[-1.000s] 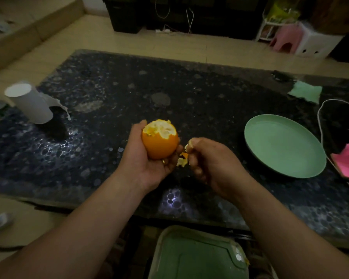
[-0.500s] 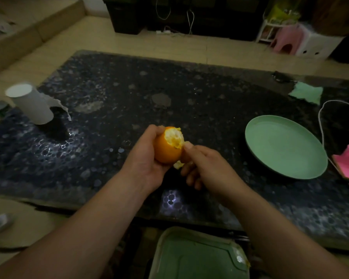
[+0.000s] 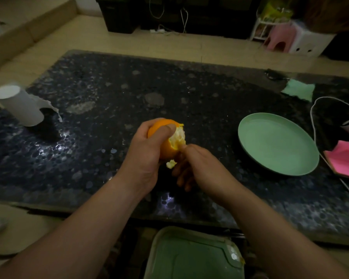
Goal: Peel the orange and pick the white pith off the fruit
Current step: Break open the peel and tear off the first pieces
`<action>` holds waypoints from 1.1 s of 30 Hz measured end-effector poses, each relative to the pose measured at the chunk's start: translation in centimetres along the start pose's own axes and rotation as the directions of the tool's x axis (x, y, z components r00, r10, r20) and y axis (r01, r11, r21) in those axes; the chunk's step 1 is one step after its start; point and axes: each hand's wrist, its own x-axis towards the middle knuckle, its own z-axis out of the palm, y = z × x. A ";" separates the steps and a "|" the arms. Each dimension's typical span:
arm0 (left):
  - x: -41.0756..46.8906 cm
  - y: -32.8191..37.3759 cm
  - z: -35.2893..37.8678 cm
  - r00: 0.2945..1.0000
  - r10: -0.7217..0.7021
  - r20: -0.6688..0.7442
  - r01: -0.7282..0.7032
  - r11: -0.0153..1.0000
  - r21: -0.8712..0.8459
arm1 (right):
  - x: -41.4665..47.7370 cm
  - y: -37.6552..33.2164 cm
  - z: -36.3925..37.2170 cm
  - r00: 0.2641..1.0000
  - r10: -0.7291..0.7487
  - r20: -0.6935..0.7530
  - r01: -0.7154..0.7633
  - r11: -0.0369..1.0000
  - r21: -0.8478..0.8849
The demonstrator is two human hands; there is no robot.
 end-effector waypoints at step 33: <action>0.1 0.9 -0.4 0.996 0.003 0.091 -0.006 0.999 0.032 | -0.1 -0.4 -0.3 0.992 -0.102 -0.075 0.106 0.993 0.052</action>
